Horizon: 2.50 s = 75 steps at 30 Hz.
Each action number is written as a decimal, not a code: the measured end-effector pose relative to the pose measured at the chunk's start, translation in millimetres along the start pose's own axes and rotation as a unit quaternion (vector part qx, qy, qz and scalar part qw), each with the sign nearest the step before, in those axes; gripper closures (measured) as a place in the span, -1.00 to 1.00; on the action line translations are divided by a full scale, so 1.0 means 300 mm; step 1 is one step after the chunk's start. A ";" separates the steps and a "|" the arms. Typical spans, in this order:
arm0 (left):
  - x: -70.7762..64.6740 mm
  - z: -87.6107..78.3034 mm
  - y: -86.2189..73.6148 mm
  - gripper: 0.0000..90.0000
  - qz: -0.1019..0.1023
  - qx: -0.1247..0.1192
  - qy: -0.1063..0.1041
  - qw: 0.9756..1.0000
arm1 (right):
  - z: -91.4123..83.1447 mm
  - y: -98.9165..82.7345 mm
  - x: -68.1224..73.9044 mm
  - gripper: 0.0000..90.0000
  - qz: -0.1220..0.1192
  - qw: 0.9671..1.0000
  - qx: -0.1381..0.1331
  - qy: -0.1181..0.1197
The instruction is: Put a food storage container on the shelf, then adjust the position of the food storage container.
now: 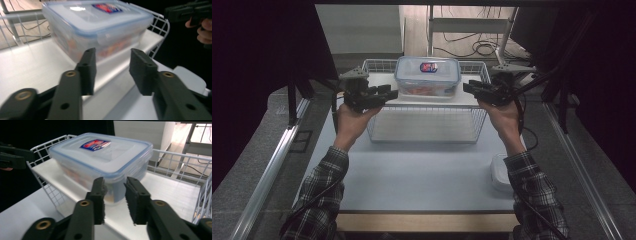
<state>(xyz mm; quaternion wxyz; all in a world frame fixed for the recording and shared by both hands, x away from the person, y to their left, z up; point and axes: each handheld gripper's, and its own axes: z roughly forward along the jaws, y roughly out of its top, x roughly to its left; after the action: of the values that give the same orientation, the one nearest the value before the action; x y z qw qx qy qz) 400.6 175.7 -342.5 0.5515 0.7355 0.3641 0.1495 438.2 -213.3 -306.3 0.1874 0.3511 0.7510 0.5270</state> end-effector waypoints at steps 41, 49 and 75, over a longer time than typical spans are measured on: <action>-0.218 -0.022 -0.482 -0.99 0.007 0.062 -0.004 0.998 | -0.099 -0.433 0.188 -1.00 -0.051 0.996 0.039 0.061; -0.261 -0.030 -0.596 -0.93 0.034 0.096 0.017 0.995 | -0.104 -0.533 0.217 -0.98 -0.037 0.997 0.045 0.055; -0.253 -0.045 -0.692 -0.91 0.050 0.122 0.051 0.990 | -0.144 -0.640 0.199 -0.92 0.004 0.996 0.091 -0.001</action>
<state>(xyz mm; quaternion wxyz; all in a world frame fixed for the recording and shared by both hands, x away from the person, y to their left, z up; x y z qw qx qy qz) 262.9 158.2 -515.3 0.4300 0.8062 0.3701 0.1682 305.9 -236.5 -462.0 0.1534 0.3699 0.7942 0.4571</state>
